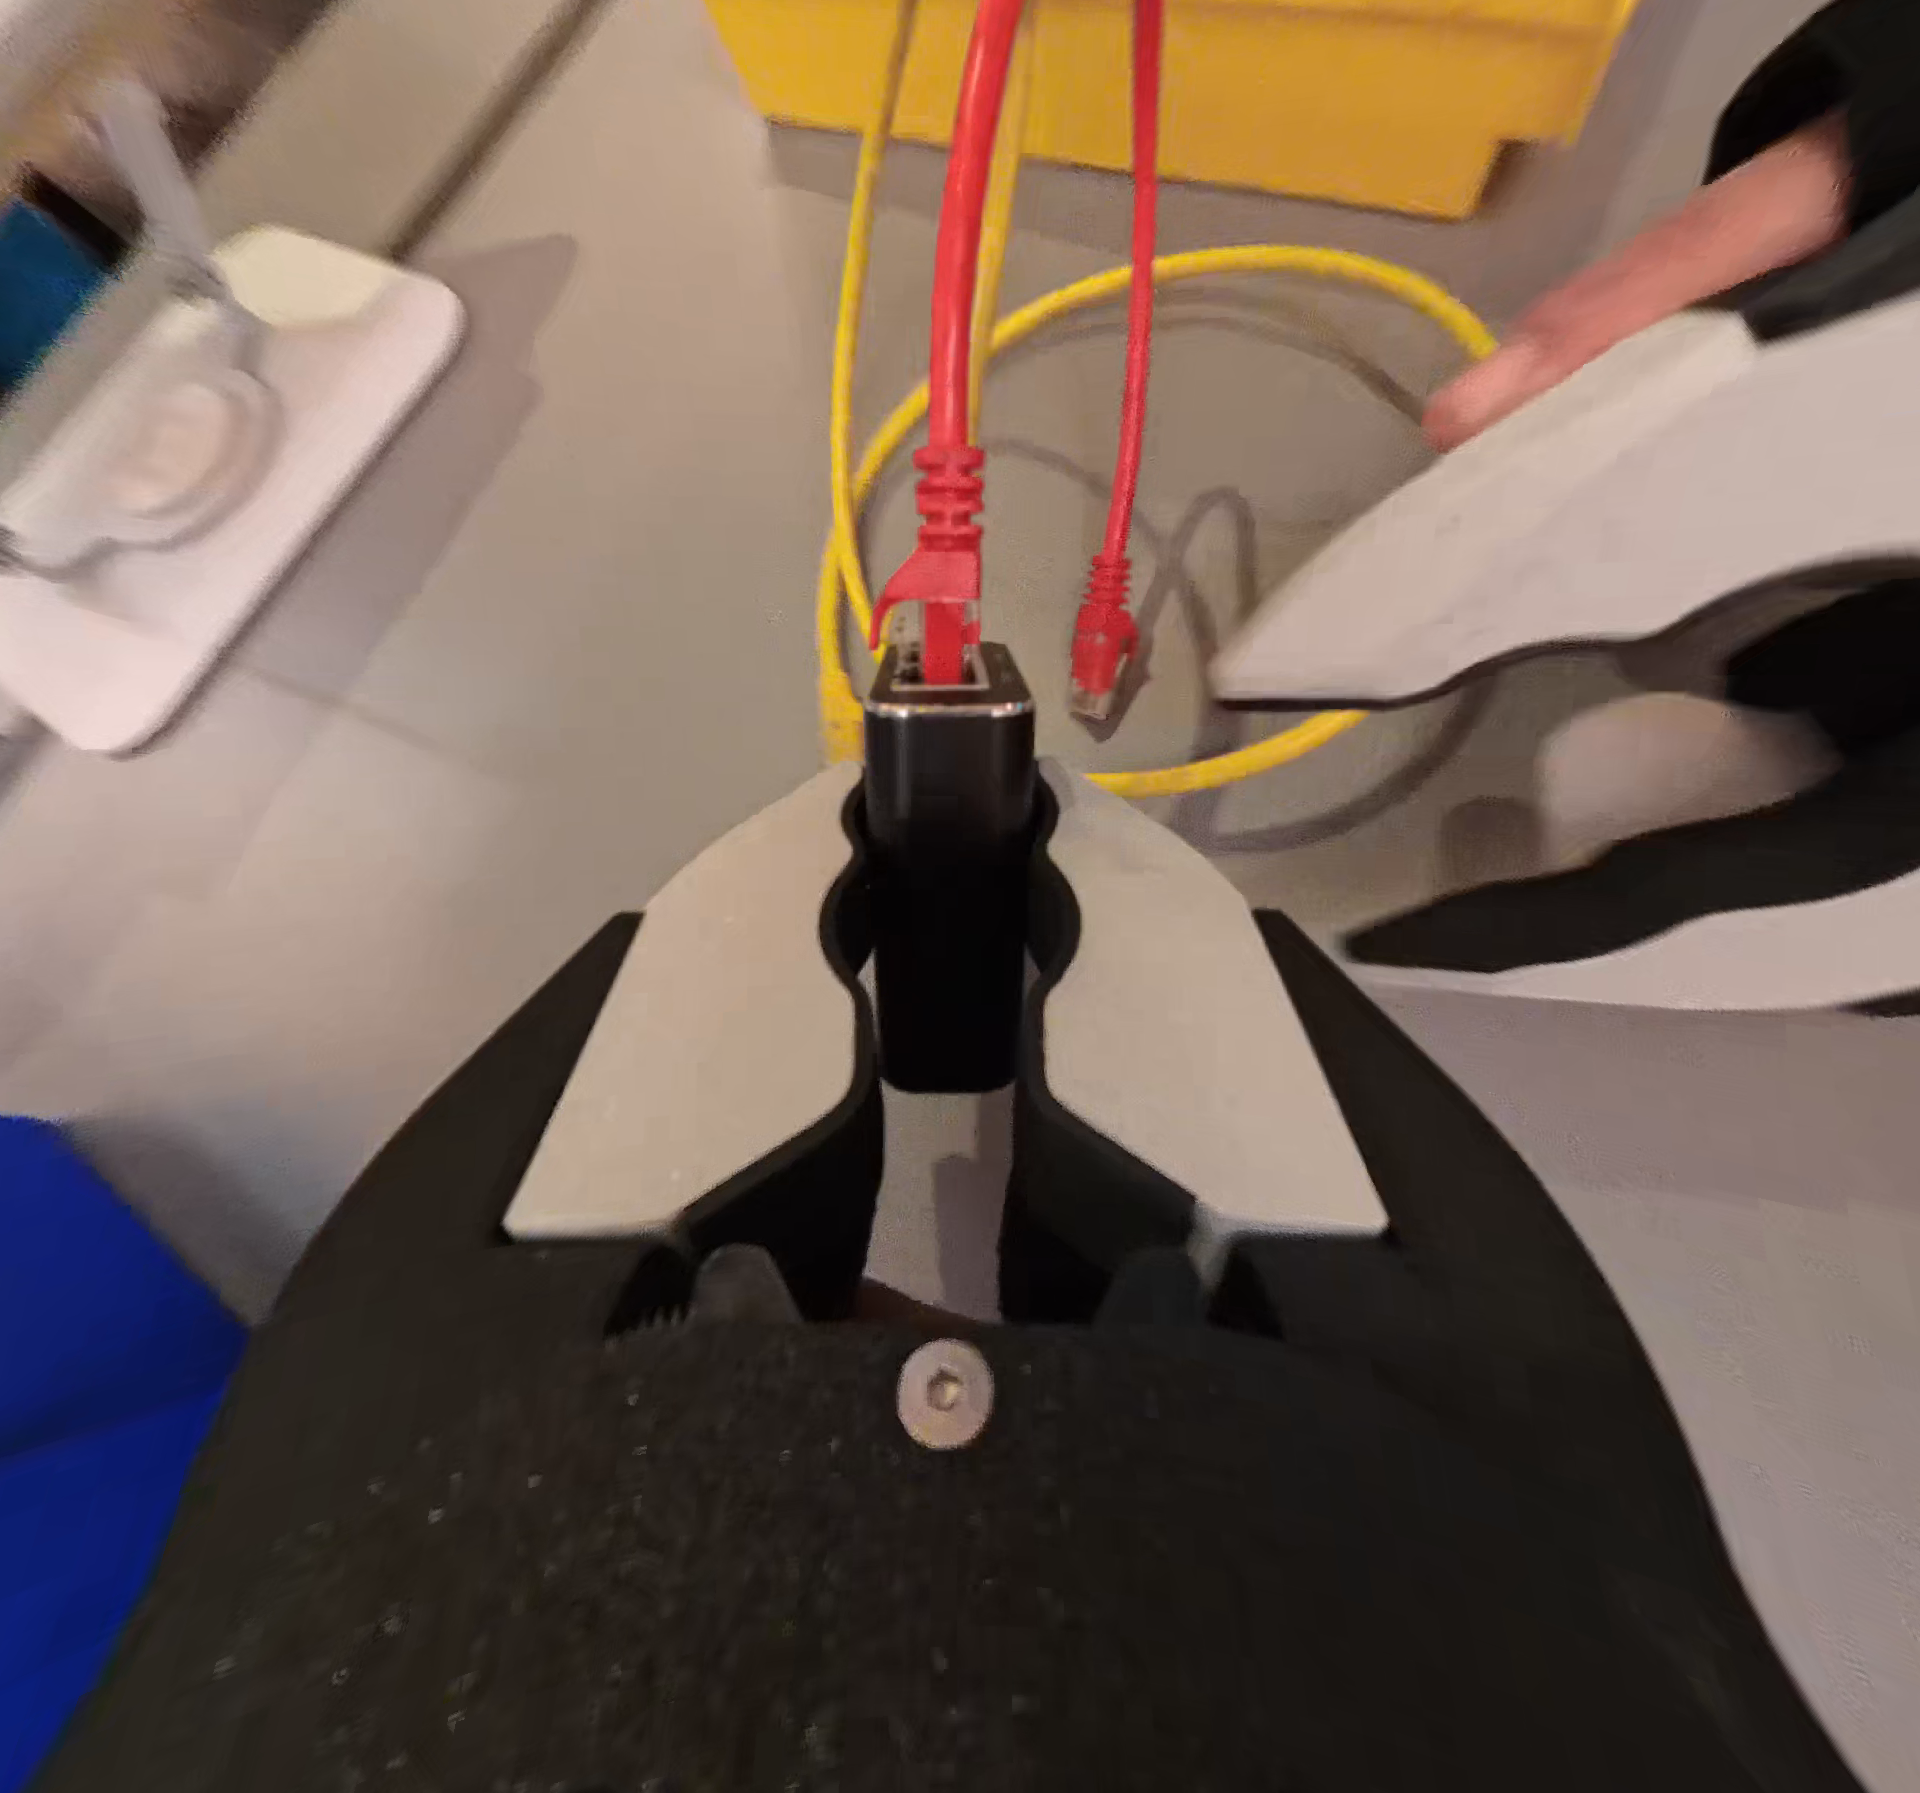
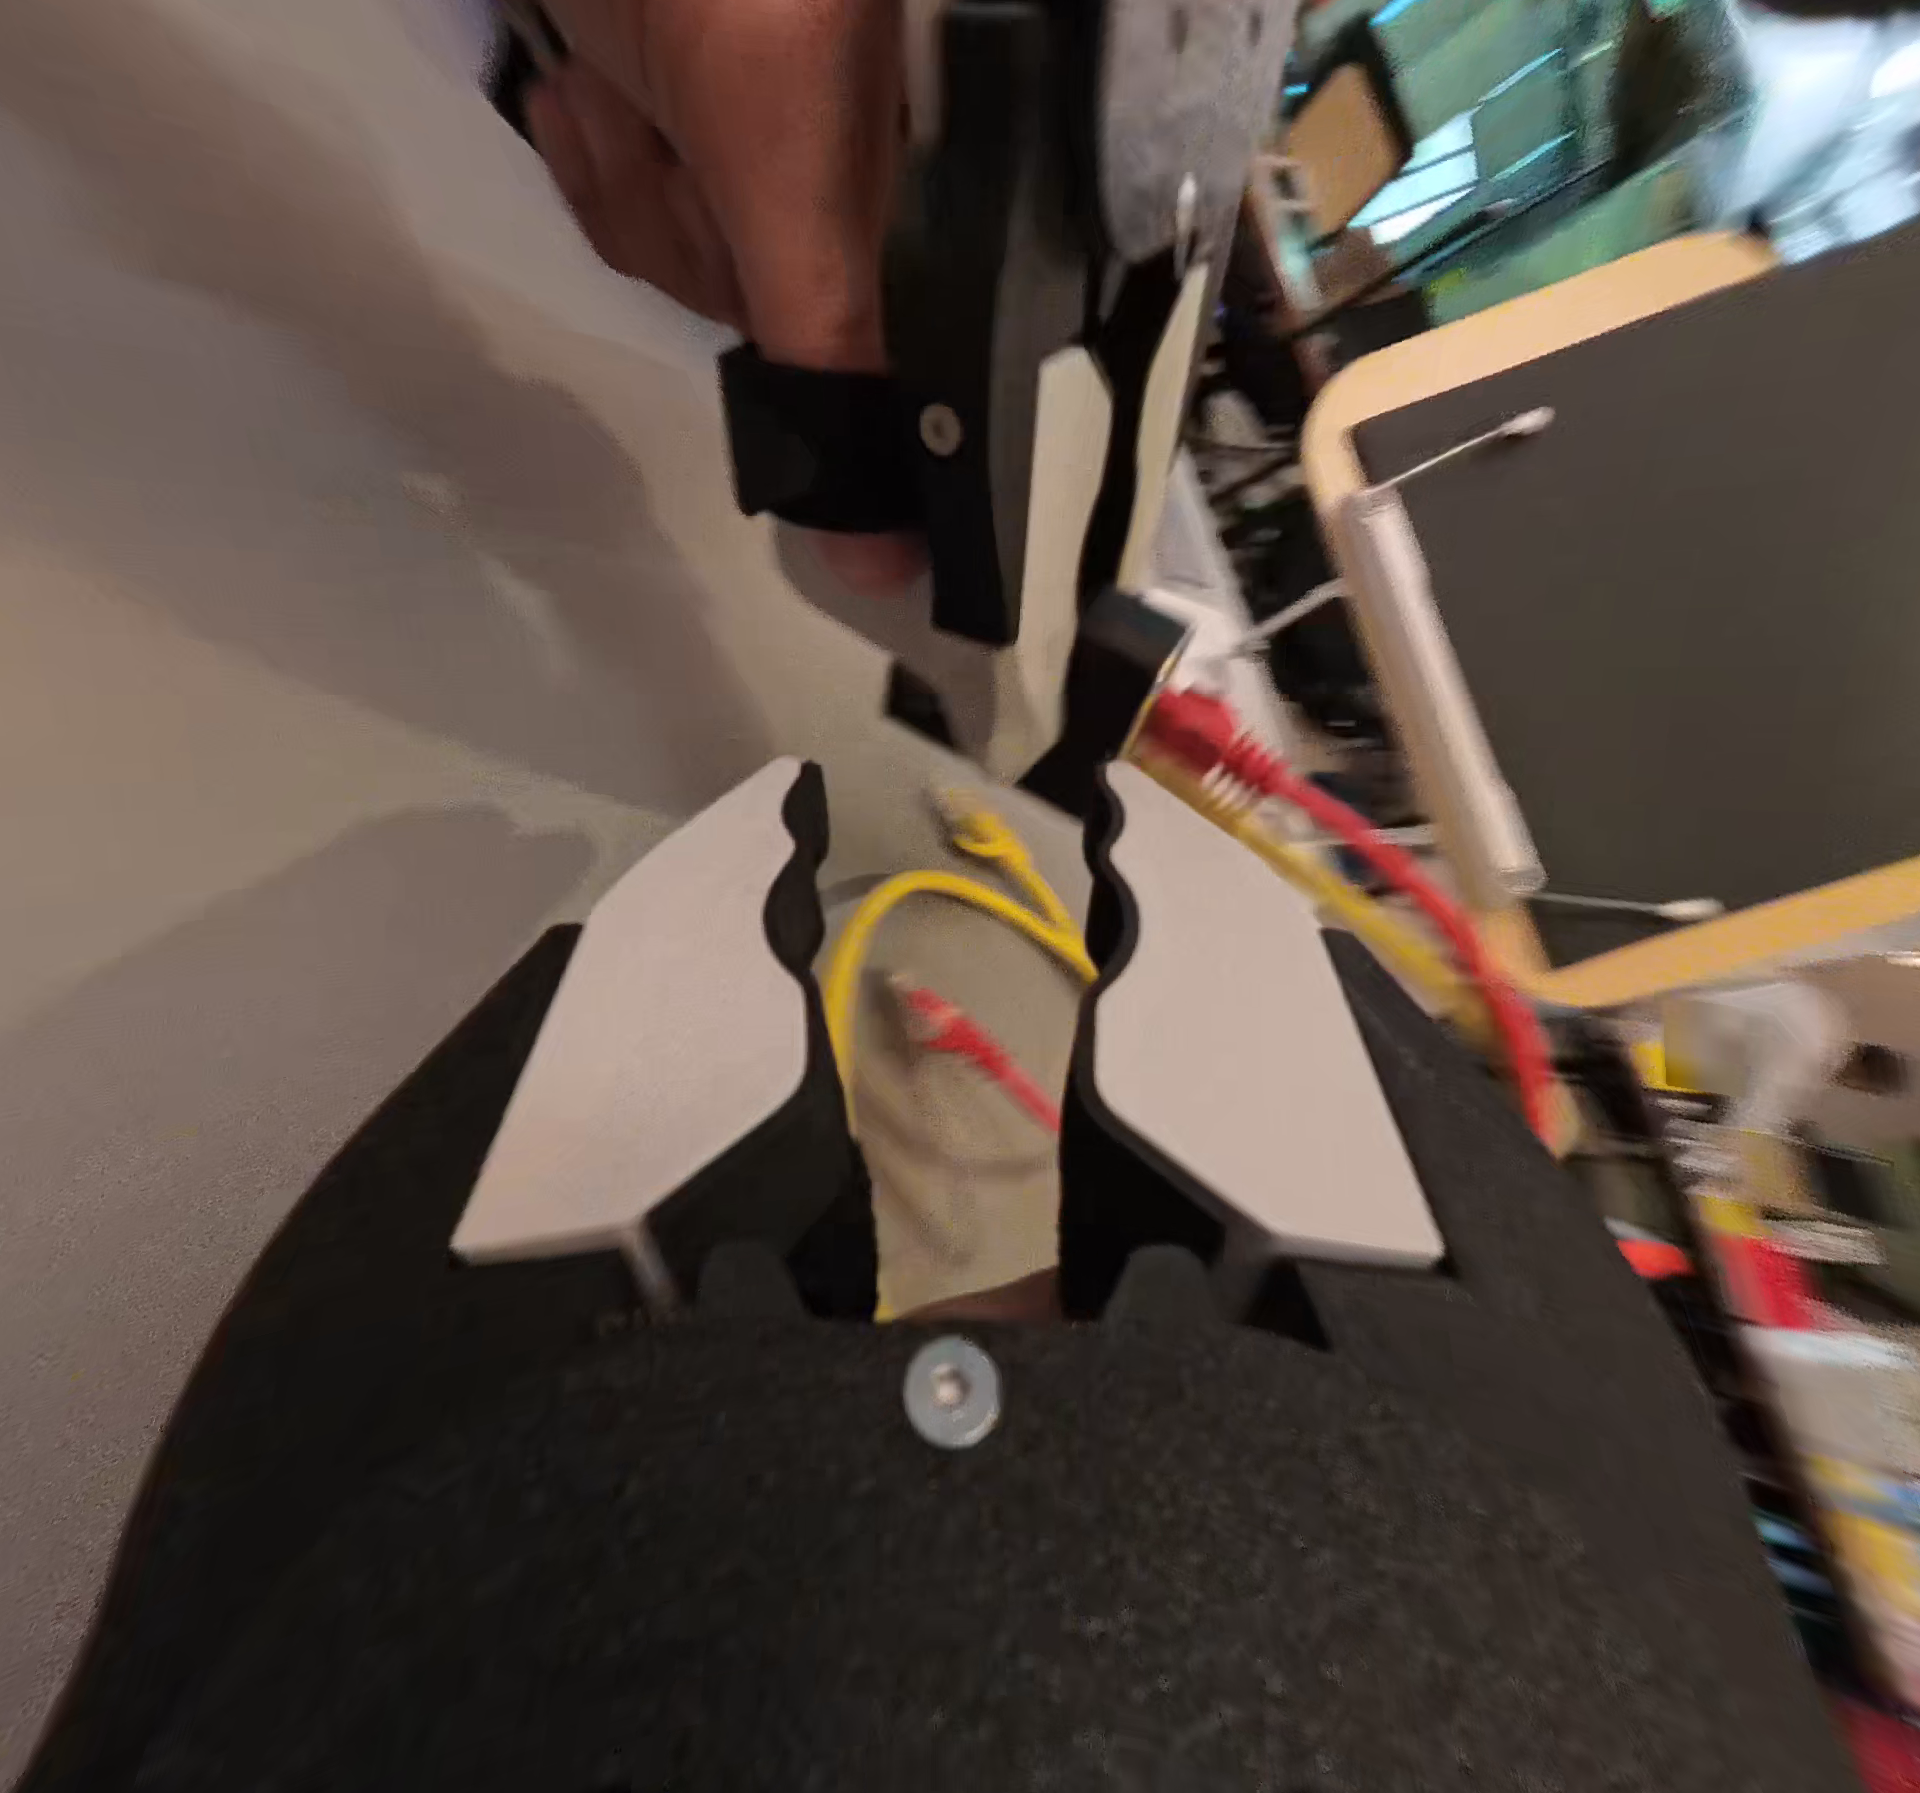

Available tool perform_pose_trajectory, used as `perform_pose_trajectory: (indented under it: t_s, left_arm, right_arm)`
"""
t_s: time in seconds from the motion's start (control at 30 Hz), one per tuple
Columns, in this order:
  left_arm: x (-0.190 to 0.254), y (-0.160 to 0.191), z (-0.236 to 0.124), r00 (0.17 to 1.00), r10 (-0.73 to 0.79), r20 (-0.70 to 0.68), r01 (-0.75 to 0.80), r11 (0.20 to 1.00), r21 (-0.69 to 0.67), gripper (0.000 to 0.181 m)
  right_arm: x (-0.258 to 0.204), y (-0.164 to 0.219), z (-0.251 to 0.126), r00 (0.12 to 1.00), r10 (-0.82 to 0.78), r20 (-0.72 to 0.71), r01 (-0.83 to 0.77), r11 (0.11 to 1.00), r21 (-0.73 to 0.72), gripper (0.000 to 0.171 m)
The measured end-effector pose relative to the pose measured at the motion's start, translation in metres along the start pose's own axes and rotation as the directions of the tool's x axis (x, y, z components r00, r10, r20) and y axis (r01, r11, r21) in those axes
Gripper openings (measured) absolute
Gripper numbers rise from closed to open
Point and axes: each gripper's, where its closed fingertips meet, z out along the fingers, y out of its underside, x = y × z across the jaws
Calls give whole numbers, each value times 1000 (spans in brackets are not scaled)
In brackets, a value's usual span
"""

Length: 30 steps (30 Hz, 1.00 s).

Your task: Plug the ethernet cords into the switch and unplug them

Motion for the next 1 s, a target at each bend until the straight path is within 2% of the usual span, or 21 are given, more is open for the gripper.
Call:
perform_pose_trajectory:
  t_s: [0.1,0.13,0.17,0.23,0.37,0.43,0.53,0.7,0.8,1.0]
  left_arm:
    - [-17,-6,2,974,165,153,-185,975,121,25]
    - [-24,-6,4,945,233,228,-266,956,123,24]
    - [-27,-7,7,909,306,283,-349,930,117,24]
    - [-24,-10,14,822,454,344,-517,848,117,24]
    - [-15,-14,30,701,600,386,-685,717,130,25]
    - [-14,-14,37,666,627,404,-720,681,129,25]
    - [-9,-13,43,627,672,394,-757,645,105,25]
    - [-4,-4,46,637,676,370,-752,650,106,25]
    - [-3,-5,44,671,651,354,-725,675,132,25]
    - [0,-6,39,648,665,372,-746,654,130,25]
  right_arm:
    - [-15,5,-14,943,211,257,-219,976,4,48]
    - [-14,6,-19,914,252,319,-264,965,-5,45]
    - [-5,9,-23,908,271,320,-287,958,4,46]
    - [17,10,-32,932,231,279,-255,965,53,41]
    - [41,23,-28,987,-25,157,24,1000,11,35]
    - [37,35,-16,974,-137,181,150,987,-62,35]
    - [29,40,1,949,-215,230,243,965,-102,35]
    - [20,41,20,934,-250,257,286,951,-115,28]
    - [18,44,21,934,-252,254,286,952,-106,24]
    - [19,43,16,929,-249,275,285,953,-102,21]
